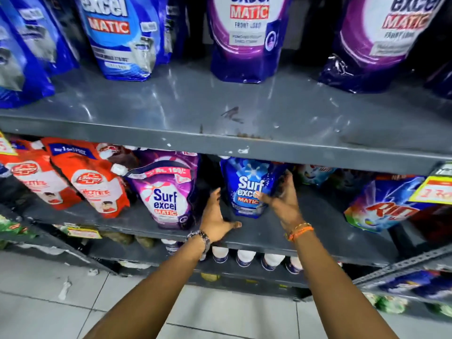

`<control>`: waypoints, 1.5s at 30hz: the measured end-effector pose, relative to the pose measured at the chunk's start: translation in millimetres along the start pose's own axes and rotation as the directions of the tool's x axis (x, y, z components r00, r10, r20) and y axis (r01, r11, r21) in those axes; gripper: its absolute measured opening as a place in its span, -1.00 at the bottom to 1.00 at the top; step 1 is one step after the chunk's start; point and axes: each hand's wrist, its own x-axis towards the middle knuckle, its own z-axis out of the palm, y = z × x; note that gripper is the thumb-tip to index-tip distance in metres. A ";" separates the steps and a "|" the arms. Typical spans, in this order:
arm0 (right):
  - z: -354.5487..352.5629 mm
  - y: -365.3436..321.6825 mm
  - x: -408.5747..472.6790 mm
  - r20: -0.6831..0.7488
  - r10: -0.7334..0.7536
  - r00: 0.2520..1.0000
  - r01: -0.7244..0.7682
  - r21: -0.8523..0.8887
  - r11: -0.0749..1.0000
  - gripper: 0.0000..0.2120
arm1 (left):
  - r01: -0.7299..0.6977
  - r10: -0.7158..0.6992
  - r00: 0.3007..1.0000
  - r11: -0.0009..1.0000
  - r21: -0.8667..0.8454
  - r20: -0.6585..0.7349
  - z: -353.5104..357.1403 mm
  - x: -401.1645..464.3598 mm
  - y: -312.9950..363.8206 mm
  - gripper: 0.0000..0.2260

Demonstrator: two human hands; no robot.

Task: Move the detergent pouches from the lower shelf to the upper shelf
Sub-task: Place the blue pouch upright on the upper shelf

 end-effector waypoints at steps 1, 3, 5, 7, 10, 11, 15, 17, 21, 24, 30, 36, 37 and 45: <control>0.8 -1.0 8.0 0.030 0.000 1.000 -0.001 0.014 1.000 -0.18 | -0.001 0.001 1.000 1.000 -0.015 -0.007 5.3 9.8 1.3 0.05; 2.2 -0.4 18.4 0.057 0.032 0.998 -0.031 -0.017 0.999 -0.30 | -0.005 0.004 1.000 0.999 -0.046 -0.026 15.9 26.5 -1.4 -0.02; 3.2 1.6 23.0 0.059 0.058 0.997 -0.055 -0.063 0.996 -0.42 | -0.014 0.012 0.999 0.998 -0.065 -0.041 23.7 35.2 -4.5 -0.11; 2.1 4.3 23.3 0.050 0.046 0.998 -0.041 -0.091 0.995 -0.46 | -0.029 0.023 0.997 0.995 -0.095 -0.069 29.6 36.5 -9.8 -0.17; 0.9 3.4 11.8 0.037 0.042 0.998 -0.037 -0.117 0.992 -0.50 | -0.044 0.036 0.995 0.995 -0.086 -0.098 31.3 26.5 -15.2 -0.20; 1.8 1.7 4.4 0.026 0.044 0.999 -0.040 -0.119 0.992 -0.51 | -0.047 0.037 0.994 0.995 -0.091 -0.101 30.7 20.6 -16.7 -0.18; 9.1 -6.5 -38.4 -0.028 0.054 0.998 -0.057 -0.112 0.992 -0.53 | -0.085 0.077 0.993 0.992 -0.092 -0.089 23.3 -13.1 -16.7 -0.18; 15.7 -14.3 -67.1 -0.070 0.078 0.995 -0.084 -0.085 0.993 -0.60 | -0.116 0.107 0.990 0.988 -0.102 -0.089 15.9 -37.0 -14.9 -0.21; 33.8 -43.1 -129.4 -0.104 0.045 0.994 -0.050 -0.046 0.998 -0.65 | -0.124 0.116 0.992 0.975 -0.185 -0.055 -10.8 -87.3 -8.2 -0.22; 50.0 -76.0 -171.4 -0.103 -0.032 0.994 0.031 -0.011 0.999 -0.65 | -0.151 0.149 0.989 0.970 -0.190 -0.025 -41.0 -120.5 -0.3 -0.20; 90.0 -161.4 -211.6 -0.084 -0.181 0.980 0.185 0.042 0.982 -0.62 | -0.277 0.269 0.961 0.949 -0.153 -0.071 -103.2 -158.5 46.9 -0.21; 138.0 -257.3 -188.7 -0.083 -0.410 0.908 0.415 0.064 0.907 -0.60 | -0.475 0.454 0.868 0.877 -0.069 -0.203 -179.3 -163.3 136.9 -0.35; 145.9 -272.0 -180.7 -0.079 -0.452 0.889 0.457 0.079 0.886 -0.58 | -0.496 0.472 0.855 0.866 -0.071 -0.214 -192.7 -163.0 153.7 -0.38; 213.3 -332.7 -88.5 -0.053 -0.512 0.858 0.514 0.119 0.849 -0.60 | -0.486 0.491 0.830 0.869 0.090 -0.263 -277.7 -96.6 213.3 -0.28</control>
